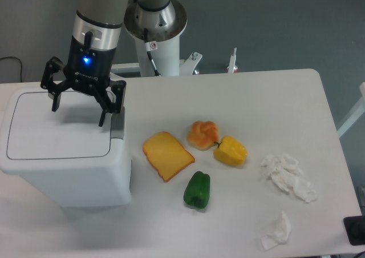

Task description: Close the trash can

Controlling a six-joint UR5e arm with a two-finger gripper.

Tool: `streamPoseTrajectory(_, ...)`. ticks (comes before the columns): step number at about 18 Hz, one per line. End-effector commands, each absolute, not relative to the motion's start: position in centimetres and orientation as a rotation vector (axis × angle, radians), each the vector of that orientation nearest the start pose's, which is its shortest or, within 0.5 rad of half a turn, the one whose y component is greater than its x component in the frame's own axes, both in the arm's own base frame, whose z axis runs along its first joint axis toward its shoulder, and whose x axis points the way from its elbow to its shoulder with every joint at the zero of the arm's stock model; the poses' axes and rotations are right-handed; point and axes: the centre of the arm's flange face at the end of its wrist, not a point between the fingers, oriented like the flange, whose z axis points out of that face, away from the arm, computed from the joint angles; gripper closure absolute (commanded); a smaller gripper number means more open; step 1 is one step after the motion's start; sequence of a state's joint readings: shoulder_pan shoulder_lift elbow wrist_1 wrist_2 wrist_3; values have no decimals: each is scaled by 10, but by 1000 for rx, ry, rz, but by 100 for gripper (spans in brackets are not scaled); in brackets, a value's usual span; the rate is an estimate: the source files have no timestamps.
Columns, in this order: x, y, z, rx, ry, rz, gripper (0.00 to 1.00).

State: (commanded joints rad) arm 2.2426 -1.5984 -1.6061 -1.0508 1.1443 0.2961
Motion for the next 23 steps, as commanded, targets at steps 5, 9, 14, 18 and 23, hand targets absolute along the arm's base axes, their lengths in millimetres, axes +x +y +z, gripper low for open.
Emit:
streamPoseTrajectory(5, -230, 506, 541, -2481, -414, -153, 0)
streamPoseTrajectory(9, -260, 486, 543, -2499, -480, -44, 0)
streamPoseTrajectory(14, -293, 452, 538, -2627, -397, 128, 0)
streamPoseTrajectory(18, -324, 404, 533, -2759, -439, 247, 0)
streamPoseTrajectory(23, -368, 356, 531, -2871, -451, 400, 0)
